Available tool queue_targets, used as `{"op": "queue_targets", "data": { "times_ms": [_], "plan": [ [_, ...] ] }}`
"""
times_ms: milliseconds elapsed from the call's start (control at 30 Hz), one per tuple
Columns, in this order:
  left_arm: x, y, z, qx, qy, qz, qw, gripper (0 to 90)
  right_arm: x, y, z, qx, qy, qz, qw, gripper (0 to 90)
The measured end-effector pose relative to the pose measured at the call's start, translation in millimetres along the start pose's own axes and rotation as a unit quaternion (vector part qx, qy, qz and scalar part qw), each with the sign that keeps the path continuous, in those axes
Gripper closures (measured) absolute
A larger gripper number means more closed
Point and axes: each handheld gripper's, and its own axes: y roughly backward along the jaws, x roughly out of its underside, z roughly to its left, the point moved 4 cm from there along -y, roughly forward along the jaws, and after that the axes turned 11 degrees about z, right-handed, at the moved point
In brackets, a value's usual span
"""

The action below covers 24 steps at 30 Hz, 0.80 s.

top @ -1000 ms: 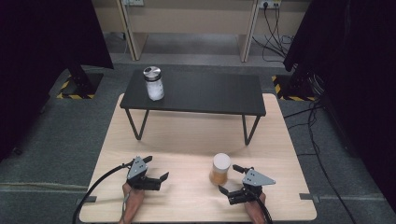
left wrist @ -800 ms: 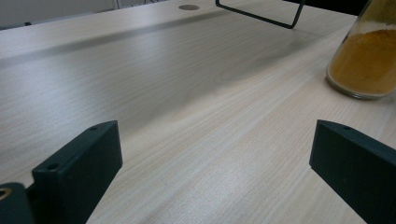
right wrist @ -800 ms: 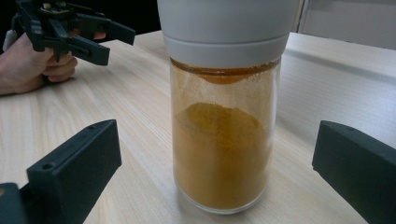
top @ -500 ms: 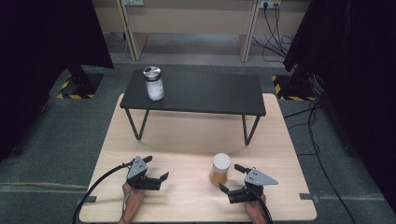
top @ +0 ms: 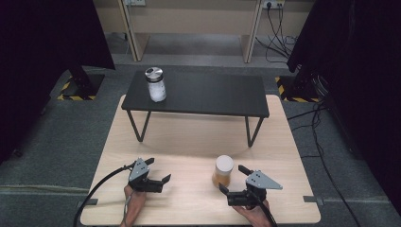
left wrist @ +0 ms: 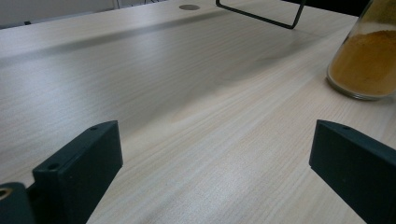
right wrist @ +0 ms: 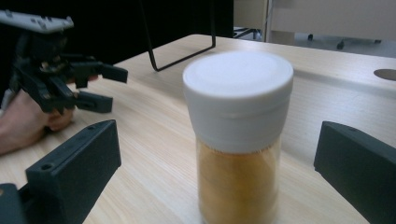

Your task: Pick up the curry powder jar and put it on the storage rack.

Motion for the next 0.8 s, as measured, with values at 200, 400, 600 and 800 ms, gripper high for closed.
{"op": "queue_targets", "data": {
  "times_ms": [200, 400, 600, 800],
  "plan": [
    [0.1, 0.0, -0.1, 0.000, 0.000, 0.000, 1.0000, 1.9, -6.3, -8.4, 11.5, 0.038, 0.010, -0.004, 0.9992, 3.9],
    [0.1, 0.0, 0.1, 0.001, 0.000, 0.000, 1.0000, 1.9, -13.0, -24.3, 11.5, 0.051, 0.004, 0.017, 0.9985, 8.2],
    [0.0, 0.0, 0.2, 0.001, 0.000, 0.000, 1.0000, 1.9, -10.6, -36.2, 8.4, 0.055, -0.001, 0.025, 0.9982, 14.6],
    [0.0, 0.0, 0.4, 0.001, 0.000, 0.000, 1.0000, 2.0, -5.9, -41.8, 3.0, 0.051, -0.011, 0.008, 0.9986, 22.2]
  ]
}}
